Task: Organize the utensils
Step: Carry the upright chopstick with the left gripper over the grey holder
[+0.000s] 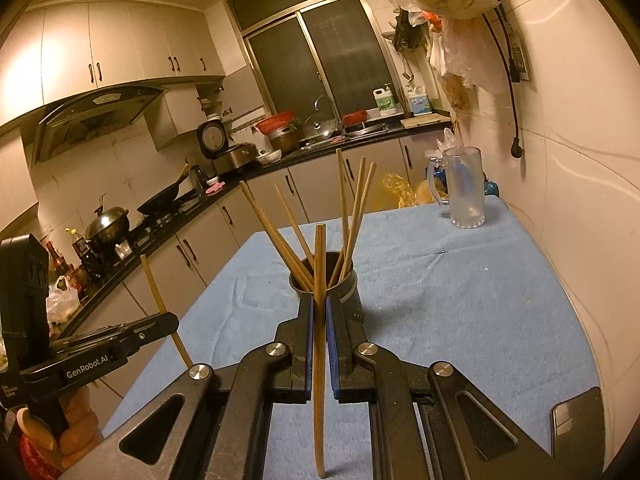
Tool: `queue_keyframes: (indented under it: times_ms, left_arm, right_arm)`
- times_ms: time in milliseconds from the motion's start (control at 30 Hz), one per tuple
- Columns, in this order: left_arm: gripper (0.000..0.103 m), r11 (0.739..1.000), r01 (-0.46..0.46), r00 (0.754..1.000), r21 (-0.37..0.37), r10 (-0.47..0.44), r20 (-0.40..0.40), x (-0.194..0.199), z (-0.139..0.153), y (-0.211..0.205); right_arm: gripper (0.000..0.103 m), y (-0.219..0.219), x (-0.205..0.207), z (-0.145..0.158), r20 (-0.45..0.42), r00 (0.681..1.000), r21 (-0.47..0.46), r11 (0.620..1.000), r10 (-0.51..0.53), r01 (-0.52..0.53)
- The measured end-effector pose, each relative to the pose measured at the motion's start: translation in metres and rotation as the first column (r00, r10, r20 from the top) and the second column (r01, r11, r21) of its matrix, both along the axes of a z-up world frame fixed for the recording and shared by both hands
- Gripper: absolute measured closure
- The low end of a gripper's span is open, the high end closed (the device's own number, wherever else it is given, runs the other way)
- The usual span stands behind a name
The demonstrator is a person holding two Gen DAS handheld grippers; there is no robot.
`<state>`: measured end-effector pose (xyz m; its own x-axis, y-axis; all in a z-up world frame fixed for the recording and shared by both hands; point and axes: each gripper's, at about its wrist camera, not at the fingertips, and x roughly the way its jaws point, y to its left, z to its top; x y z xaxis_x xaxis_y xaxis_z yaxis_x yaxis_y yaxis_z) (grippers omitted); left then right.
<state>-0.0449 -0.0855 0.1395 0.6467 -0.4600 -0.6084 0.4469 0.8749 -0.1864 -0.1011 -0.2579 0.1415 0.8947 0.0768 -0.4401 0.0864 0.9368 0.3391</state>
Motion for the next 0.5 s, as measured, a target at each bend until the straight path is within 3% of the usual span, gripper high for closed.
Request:
queue_keyframes:
  times_ms: [500]
  left_arm:
    - [0.097, 1.0, 0.005, 1.0, -0.005, -0.005, 0.004, 0.0038, 0.0084, -0.0078]
  right_arm:
    - [0.096, -0.0035, 0.002, 0.0072, 0.018, 1.0, 0.005, 1.0, -0.009, 0.009]
